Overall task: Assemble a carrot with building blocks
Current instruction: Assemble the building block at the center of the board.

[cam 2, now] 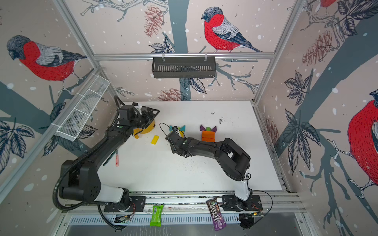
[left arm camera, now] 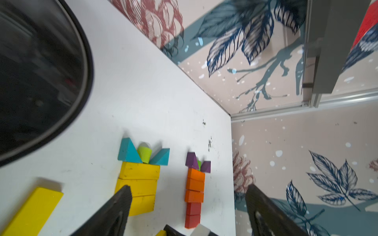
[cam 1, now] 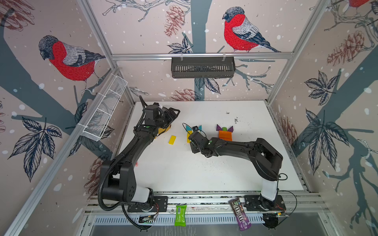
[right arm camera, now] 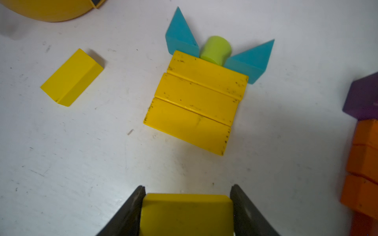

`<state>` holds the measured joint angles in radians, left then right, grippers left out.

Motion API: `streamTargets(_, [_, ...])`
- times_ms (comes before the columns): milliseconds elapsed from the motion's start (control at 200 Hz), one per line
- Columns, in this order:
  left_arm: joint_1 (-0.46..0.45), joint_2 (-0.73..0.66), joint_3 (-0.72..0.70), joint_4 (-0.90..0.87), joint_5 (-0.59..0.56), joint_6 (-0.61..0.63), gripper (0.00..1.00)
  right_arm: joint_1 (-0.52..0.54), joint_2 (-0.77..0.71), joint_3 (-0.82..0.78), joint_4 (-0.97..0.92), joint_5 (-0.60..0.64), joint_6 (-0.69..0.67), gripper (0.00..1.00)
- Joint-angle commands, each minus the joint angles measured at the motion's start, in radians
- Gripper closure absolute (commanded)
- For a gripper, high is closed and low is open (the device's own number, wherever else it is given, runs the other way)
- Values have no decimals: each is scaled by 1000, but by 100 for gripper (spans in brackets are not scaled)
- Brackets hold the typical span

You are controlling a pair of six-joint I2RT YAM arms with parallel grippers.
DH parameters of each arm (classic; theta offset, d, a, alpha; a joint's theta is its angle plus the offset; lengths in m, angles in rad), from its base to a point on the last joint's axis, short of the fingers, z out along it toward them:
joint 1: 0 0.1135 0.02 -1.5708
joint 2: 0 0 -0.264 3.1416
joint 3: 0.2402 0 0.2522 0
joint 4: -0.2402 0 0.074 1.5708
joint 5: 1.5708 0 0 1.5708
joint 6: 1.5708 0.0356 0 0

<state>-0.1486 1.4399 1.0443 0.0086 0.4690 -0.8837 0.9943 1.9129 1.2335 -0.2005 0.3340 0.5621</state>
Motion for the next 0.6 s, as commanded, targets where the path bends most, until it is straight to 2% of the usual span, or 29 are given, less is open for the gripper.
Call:
streamTargets(0, [-8,-3,8,26,-8,9,12,11,-8,-26,42,41,103,40])
streamTargets(380, [-8,-24,11,16,-32,18,12,-4,122,77,17,19,137,38])
streamTargets(595, [-6,-26,12,17,-30,18,13,-1,140,90,17,-21,151,30])
